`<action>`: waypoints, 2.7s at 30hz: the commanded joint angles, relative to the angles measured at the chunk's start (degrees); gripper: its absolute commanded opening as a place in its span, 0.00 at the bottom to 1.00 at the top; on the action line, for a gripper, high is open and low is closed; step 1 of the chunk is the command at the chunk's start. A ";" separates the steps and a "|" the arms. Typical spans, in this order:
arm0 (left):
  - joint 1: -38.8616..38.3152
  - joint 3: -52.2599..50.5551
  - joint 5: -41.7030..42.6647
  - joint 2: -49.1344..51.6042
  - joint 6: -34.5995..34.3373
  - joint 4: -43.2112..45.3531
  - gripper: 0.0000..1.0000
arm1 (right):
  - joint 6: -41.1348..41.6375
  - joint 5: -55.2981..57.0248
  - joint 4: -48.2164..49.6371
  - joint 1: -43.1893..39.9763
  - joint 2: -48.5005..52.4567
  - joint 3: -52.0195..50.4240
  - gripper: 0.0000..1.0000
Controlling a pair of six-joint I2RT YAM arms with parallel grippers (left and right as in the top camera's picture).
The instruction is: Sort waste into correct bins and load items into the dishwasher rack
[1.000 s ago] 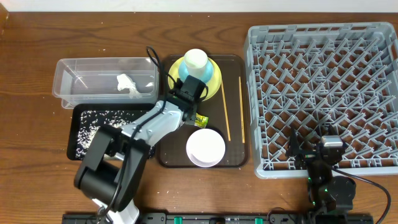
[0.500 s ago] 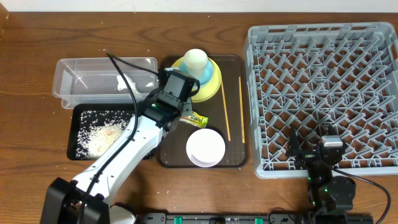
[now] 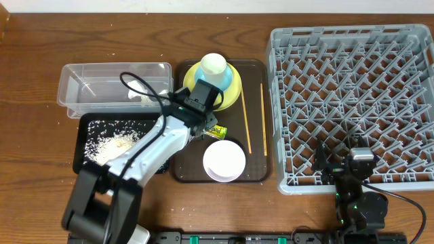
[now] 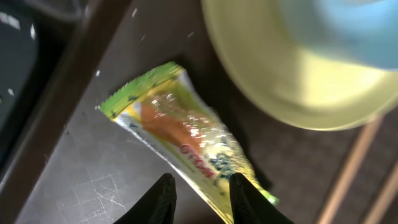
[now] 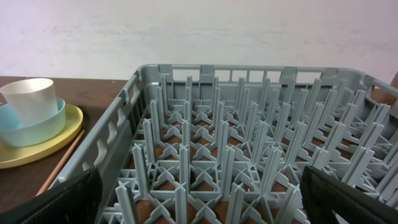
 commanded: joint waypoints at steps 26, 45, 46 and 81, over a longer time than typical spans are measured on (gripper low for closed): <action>-0.07 -0.37 0.11 9.14 -11.04 -0.20 0.08 | -0.79 -0.07 -0.17 0.07 0.00 -0.09 0.99; 8.81 -0.28 -3.26 -9.03 -8.81 -0.79 0.06 | -0.79 -0.07 -0.17 0.07 0.00 -0.09 0.99; 10.12 -0.28 -3.28 -10.71 -8.83 -0.79 0.06 | -0.79 -0.07 -0.17 0.07 0.00 -0.09 0.99; 30.62 -0.31 5.62 -14.86 -4.74 13.35 0.06 | -0.79 -0.07 -0.17 0.07 0.00 -0.09 0.99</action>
